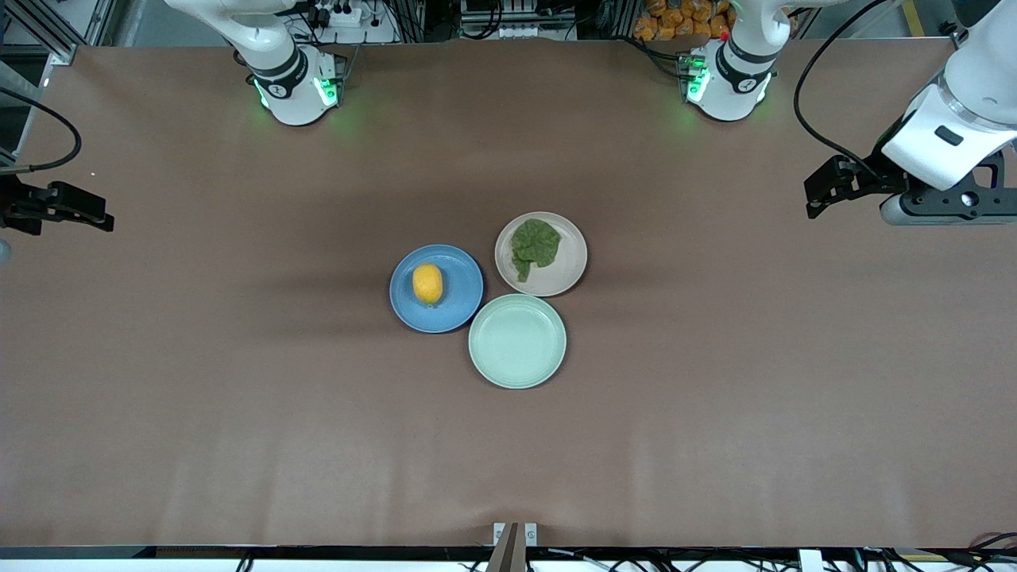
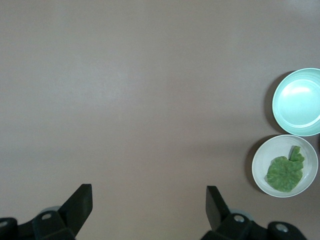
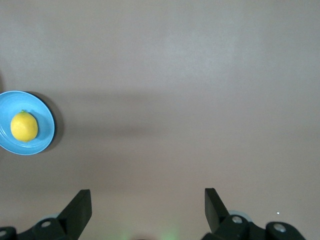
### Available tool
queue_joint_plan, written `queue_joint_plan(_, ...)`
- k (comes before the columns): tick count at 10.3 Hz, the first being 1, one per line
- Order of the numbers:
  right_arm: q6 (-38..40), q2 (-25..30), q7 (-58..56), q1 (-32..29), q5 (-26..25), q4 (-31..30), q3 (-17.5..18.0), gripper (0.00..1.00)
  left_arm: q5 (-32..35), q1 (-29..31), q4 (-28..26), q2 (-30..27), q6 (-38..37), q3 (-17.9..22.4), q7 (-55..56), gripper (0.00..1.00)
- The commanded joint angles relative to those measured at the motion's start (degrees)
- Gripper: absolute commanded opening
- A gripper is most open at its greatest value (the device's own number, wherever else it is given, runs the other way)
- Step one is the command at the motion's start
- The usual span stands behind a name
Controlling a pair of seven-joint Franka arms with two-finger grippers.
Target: Place lemon and lettuce in plates
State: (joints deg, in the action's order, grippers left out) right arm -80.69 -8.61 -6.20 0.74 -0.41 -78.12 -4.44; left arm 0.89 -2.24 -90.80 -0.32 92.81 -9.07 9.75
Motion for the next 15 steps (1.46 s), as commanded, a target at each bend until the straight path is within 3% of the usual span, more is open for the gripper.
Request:
queue_joint_plan(1, -4.89, 4.82, 1.01, 0.32, 0.4, -7.11, -0.57, 1.0, 1.13, -0.22, 1.24, 0.41, -0.96, -0.51, -0.35, 1.0)
queue_joint_plan(9, -9.05, 7.9, 1.19, 1.11, 0.76, -12.58, -0.66, 1.0, 1.13, -0.13, 1.24, 0.41, -0.61, -0.78, -0.35, 1.0)
queue_joint_plan(15, -5.88, 7.3, 3.47, 2.08, 0.58, -11.09, -0.83, 1.0, 1.22, -0.13, 1.24, 0.58, -0.52, -0.69, -0.35, 1.0)
